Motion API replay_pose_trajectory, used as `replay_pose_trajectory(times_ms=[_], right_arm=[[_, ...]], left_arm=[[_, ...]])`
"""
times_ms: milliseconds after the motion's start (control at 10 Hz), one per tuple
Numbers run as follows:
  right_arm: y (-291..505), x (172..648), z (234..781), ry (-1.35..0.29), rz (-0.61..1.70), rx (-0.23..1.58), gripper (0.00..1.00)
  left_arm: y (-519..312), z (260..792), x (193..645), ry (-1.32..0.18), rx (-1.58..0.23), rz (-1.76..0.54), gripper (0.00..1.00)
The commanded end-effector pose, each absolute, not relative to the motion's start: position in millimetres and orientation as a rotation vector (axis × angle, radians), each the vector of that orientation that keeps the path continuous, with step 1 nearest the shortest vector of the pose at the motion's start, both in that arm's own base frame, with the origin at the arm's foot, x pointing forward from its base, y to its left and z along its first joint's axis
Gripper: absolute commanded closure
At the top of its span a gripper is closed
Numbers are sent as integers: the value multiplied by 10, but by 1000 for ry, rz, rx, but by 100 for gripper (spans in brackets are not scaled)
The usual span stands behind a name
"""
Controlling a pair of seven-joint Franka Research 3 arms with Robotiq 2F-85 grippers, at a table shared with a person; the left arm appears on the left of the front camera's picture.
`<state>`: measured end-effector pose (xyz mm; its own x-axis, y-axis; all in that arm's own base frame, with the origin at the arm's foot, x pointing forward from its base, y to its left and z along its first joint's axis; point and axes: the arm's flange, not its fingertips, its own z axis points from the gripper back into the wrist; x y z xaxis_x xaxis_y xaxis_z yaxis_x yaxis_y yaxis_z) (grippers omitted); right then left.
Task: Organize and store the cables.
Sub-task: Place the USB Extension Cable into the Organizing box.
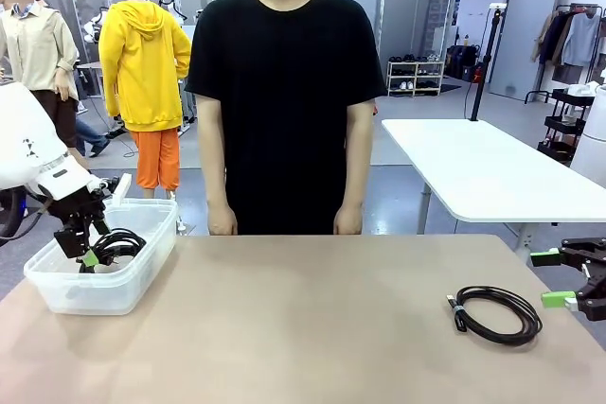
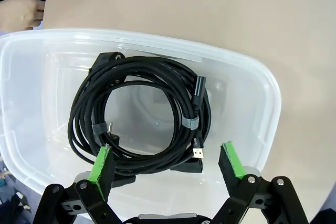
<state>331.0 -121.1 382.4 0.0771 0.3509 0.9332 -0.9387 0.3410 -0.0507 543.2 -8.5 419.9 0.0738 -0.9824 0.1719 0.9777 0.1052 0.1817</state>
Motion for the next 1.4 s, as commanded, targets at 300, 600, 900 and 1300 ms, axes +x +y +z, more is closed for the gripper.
replay_pose_trajectory(times_ms=[300, 600, 900, 1300], right_arm=[[-1202, 3331, 3854, -1080, 1067, 711, 0], [-1202, 3331, 3854, -1080, 1067, 711, 0], [-1202, 3331, 3854, -1080, 1067, 711, 0], [-1202, 3331, 3854, -1080, 1067, 711, 0]], left_arm=[[-80, 4140, 5444, -268, 16, -1488, 0], [-80, 4140, 5444, -268, 16, -1488, 0], [-80, 4140, 5444, -268, 16, -1488, 0], [-166, 4708, 5102, -355, -18, -1367, 0]])
